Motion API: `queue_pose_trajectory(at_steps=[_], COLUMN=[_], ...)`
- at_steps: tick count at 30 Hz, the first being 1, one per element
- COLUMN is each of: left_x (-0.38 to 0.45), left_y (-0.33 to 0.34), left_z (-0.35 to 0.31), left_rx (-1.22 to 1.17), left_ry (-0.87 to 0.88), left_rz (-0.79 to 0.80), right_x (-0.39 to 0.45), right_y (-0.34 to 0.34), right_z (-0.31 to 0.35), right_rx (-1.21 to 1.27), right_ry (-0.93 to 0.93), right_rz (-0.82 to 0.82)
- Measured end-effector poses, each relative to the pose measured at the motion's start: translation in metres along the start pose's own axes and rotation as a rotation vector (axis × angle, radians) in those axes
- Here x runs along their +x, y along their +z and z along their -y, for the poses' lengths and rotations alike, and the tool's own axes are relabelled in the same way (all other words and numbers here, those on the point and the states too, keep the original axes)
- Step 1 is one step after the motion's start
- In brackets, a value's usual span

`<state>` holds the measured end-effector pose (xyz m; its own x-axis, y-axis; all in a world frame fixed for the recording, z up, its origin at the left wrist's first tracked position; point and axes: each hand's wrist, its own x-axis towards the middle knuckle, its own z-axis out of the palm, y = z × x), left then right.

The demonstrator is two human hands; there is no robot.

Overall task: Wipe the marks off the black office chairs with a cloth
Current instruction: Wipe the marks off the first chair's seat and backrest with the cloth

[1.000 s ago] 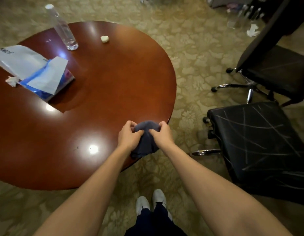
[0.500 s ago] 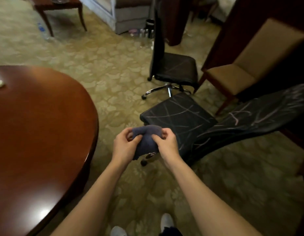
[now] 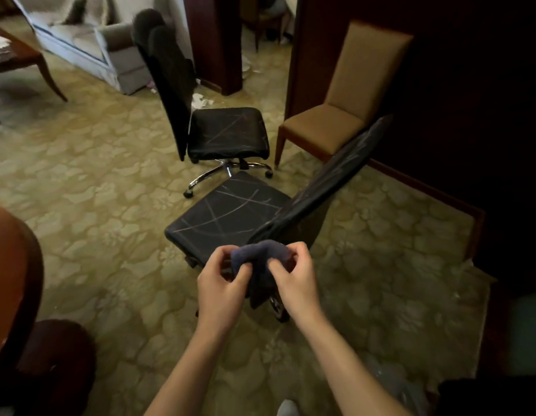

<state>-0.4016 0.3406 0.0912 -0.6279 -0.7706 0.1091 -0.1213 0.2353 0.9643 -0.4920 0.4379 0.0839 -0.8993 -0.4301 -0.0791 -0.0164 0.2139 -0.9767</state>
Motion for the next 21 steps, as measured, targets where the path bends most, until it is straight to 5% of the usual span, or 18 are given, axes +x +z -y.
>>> queue_pose_trajectory(at_steps=[4, 10, 21], left_x=[-0.009, -0.012, -0.002], left_y=[0.049, 0.097, 0.125], left_z=[-0.017, -0.034, -0.020], left_rx=[0.201, 0.160, 0.161], left_ry=[0.092, 0.129, 0.214], left_rz=[-0.098, -0.051, -0.201], right_x=[0.017, 0.046, 0.083], right_y=[-0.047, -0.091, -0.111], right_z=[-0.014, -0.019, -0.024], right_rx=[0.025, 0.105, 0.084], right_ry=[0.000, -0.056, -0.260], right_rz=[-0.070, -0.064, 0.168])
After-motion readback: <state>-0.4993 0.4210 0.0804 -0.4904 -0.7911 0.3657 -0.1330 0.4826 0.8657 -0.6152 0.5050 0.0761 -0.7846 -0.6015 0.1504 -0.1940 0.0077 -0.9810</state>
